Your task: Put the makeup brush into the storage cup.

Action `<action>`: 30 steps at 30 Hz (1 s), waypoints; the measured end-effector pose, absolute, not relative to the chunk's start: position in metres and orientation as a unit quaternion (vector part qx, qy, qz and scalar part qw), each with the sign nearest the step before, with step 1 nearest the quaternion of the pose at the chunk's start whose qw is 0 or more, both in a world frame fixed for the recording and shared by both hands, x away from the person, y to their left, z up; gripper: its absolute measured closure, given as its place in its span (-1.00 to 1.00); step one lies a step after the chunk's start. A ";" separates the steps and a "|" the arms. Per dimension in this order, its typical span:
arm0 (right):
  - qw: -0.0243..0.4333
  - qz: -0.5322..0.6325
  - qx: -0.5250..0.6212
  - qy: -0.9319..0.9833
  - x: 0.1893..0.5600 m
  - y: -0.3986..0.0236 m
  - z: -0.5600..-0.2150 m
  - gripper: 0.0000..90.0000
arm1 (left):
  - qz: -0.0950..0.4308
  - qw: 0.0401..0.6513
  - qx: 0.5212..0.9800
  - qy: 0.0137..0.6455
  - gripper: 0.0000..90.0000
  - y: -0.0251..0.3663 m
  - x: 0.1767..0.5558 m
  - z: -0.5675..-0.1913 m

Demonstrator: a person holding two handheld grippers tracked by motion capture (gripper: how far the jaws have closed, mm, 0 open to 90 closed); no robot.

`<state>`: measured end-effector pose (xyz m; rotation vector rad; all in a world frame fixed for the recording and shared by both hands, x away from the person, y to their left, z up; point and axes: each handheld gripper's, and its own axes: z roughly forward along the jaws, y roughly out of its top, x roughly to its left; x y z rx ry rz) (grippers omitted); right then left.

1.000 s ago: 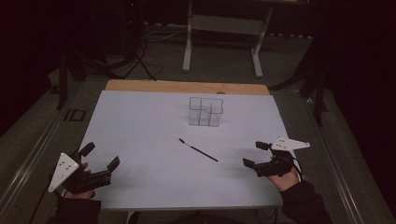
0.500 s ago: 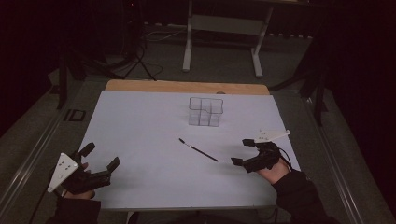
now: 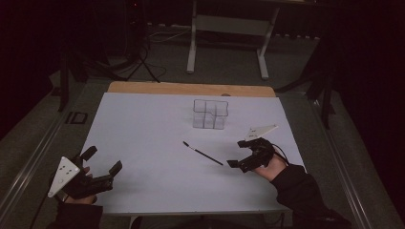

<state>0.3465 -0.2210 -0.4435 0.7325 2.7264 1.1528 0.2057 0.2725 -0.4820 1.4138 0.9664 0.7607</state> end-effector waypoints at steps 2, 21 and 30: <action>0.048 0.376 0.238 0.894 0.348 -0.218 -0.442 -0.77 | 0.327 0.592 0.608 0.416 -0.99 0.273 0.206 -0.482; 0.048 0.307 0.215 0.926 0.368 -0.184 -0.433 -0.75 | 0.326 0.594 0.609 0.414 -0.99 0.272 0.206 -0.482; 0.035 0.273 0.211 0.938 0.377 -0.169 -0.432 -0.74 | 0.323 0.594 0.610 0.413 -0.99 0.272 0.206 -0.482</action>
